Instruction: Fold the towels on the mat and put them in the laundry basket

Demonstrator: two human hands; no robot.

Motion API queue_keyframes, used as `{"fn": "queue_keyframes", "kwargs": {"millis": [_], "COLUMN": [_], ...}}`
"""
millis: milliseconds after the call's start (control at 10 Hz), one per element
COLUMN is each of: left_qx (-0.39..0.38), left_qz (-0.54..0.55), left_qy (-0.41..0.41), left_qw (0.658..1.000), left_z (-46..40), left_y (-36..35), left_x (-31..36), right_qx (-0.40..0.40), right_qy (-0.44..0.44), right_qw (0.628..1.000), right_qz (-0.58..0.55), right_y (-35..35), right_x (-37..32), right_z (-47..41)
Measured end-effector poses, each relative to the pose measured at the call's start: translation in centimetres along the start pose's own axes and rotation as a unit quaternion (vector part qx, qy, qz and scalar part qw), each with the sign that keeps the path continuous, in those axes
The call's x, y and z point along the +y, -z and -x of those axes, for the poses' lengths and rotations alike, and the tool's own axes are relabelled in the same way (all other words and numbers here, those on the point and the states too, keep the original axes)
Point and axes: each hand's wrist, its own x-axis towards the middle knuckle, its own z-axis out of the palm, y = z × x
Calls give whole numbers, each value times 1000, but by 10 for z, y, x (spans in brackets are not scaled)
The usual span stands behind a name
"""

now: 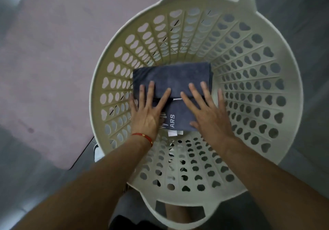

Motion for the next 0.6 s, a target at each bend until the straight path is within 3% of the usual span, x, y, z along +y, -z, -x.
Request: {"fn": "queue_keyframes", "kwargs": {"millis": [100,400,600], "left_qx": [-87,-56,-103], "left_qz": [-31,-77,-18], "left_qy": [0,3,-9], "left_qw": [996,995,994], "left_z": [-20,-11,-5], "left_y": [-12,-16,26], "left_x": [-3,2,0], "right_qx": [-50,-77,-68], "right_qy": [-2,-25,-37], "right_qw": [998,996,997], "right_qz": [25,30,18], "right_y": [-15,-5,25], "right_x": [11,-7,-20], "right_z": [-13,-10,8]}}
